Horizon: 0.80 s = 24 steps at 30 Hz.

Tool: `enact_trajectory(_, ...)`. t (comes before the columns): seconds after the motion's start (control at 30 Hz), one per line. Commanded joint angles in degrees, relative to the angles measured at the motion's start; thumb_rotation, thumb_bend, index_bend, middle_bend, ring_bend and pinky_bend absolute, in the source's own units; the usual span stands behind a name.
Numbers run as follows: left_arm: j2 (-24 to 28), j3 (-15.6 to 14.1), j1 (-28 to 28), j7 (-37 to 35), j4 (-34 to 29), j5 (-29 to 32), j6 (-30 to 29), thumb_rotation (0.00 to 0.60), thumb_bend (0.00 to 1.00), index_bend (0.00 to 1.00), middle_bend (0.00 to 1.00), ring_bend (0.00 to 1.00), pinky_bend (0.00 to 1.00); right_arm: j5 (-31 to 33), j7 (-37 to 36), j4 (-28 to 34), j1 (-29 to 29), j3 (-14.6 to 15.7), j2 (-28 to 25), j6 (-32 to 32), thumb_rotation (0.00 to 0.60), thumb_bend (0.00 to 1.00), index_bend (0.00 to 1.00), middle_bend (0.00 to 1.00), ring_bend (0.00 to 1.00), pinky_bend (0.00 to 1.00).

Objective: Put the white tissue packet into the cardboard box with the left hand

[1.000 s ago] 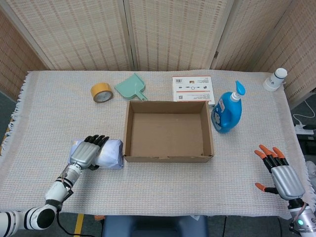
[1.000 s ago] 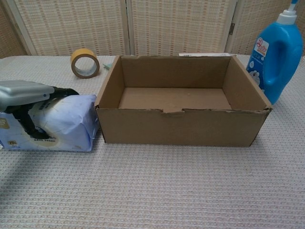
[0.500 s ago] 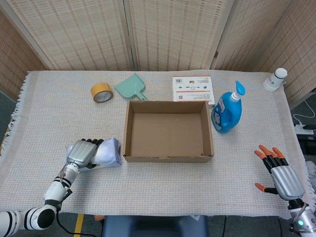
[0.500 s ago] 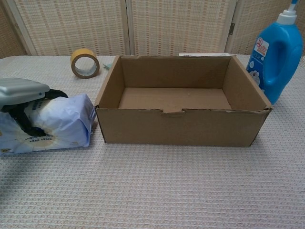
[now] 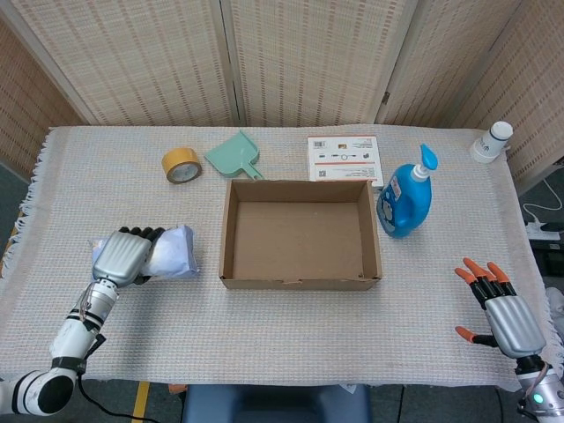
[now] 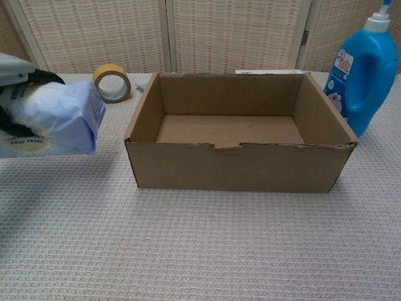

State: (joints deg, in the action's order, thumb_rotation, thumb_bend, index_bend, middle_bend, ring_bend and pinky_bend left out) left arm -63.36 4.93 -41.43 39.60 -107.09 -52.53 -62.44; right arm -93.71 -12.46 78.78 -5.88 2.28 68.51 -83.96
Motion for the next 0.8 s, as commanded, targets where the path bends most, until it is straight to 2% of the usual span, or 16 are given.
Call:
enact_trajectory(0.03,2.42,1.92,-1.29,2.10,-2.34,0.24,-1.69,0.600,0.27,0.43,0.49,0.45,0.58,-0.04,0.06,0.01,0.02,-0.02,0.02,-0.09,0.600,0.00,0.12,0.00,0.00,0.00)
enact_trajectory(0.33,4.90,4.97,-4.91,5.33,-6.37,3.20,-1.10,0.600,0.27,0.43,0.51,0.47,0.60,-0.07,-0.27,0.16,0.09,-0.05,-0.18,-0.29,0.600,0.00,0.12,0.00,0.00,0.00)
enact_trajectory(0.43,5.10,8.39,-9.41,6.40,-9.85,5.62,1.55,0.600,0.27,0.43,0.52,0.47,0.60,0.02,-0.46,0.11,0.06,-0.08,-0.26,-0.18,0.600,0.00,0.12,0.00,0.00,0.00)
enact_trajectory(0.57,2.94,10.31,-14.14,10.29,-11.32,8.19,0.82,0.600,0.27,0.43,0.52,0.47,0.60,0.20,-0.90,0.15,0.10,-0.24,-0.55,-0.34,0.600,0.00,0.12,0.00,0.00,0.00)
enact_trajectory(0.8,-4.53,13.15,-20.13,10.29,-9.86,10.33,-0.51,0.600,0.27,0.44,0.52,0.47,0.59,0.42,-1.70,0.23,0.09,-0.42,-0.91,-0.37,0.600,0.00,0.12,0.00,0.00,0.00)
